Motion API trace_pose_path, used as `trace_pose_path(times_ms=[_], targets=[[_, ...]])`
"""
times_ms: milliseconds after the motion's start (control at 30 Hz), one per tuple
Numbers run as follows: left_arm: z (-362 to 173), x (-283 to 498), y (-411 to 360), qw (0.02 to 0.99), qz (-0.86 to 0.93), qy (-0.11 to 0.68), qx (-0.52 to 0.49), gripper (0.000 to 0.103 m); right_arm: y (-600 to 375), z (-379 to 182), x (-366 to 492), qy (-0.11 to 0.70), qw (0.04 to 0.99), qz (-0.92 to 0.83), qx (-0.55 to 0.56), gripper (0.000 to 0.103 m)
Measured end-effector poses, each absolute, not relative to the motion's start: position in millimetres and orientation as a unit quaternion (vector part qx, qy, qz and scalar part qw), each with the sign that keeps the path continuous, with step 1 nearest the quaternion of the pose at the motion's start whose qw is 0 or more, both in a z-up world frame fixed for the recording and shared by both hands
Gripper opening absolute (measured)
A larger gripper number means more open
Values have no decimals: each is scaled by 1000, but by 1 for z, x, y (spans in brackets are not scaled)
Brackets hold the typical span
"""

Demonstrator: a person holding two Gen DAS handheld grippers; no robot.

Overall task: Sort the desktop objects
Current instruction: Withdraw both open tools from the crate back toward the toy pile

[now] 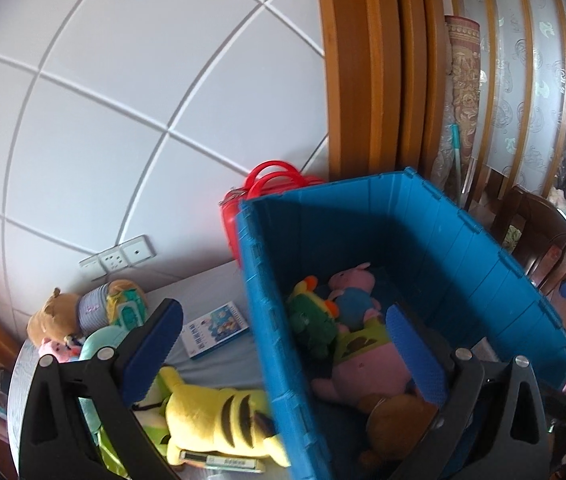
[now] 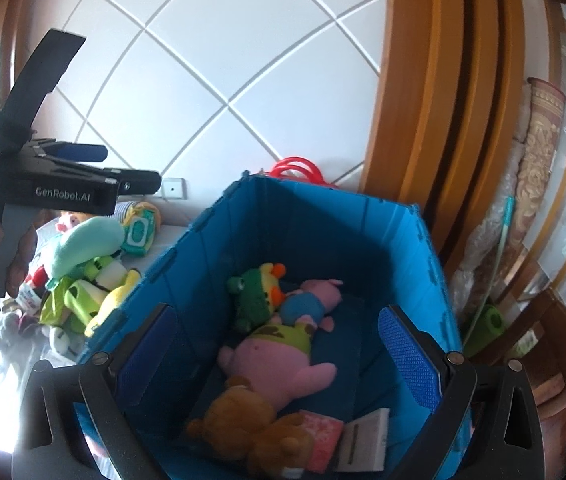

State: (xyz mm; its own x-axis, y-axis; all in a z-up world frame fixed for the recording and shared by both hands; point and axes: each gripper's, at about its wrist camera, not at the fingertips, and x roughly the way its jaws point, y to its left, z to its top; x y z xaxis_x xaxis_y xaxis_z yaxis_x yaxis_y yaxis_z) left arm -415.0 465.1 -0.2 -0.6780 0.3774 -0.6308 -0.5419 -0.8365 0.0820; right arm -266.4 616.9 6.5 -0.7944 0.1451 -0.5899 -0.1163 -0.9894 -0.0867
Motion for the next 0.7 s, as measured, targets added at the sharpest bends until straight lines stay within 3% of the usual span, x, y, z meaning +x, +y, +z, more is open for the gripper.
trace_pose_path(times_ms=[700], targets=[[-58,-401,192,213,903,115,-355,103,370,0,-295,-58,28,943,-325,102]])
